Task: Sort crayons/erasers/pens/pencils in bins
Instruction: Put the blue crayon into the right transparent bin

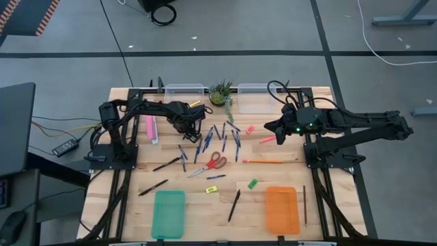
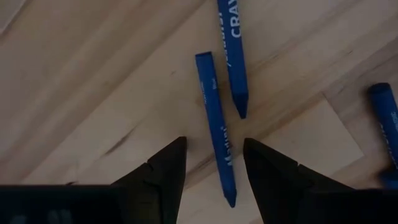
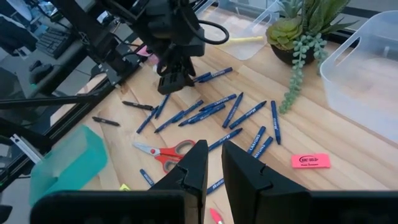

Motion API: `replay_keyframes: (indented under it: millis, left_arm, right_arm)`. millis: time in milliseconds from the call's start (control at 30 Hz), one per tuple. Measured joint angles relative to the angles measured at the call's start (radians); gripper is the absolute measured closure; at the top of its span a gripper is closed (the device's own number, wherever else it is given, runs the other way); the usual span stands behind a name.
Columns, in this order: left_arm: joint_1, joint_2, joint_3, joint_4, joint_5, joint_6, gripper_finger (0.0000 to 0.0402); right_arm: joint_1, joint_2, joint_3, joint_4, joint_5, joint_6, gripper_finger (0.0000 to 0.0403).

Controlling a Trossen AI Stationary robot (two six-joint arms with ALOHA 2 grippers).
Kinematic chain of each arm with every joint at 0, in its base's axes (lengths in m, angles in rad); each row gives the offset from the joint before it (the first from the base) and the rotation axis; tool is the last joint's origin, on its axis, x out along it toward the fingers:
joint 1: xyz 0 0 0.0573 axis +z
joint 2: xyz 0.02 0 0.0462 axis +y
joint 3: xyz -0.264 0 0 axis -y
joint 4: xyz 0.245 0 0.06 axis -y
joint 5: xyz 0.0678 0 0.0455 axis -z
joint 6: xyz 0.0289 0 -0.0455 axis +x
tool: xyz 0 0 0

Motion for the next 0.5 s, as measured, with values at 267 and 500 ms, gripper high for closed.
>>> replay_keyframes:
  millis: [267,500]
  left_arm:
    - [-0.004,0.005,-0.001,0.006,0.004,0.003,0.0236]
    - [-0.006,0.007,-0.002,0.01,0.009,0.003,0.0324]
  right_arm:
    - [0.0,0.0,0.0,0.001,0.0,0.002,0.0347]
    - [0.0,0.0,0.0,0.001,0.0,-0.001,0.0347]
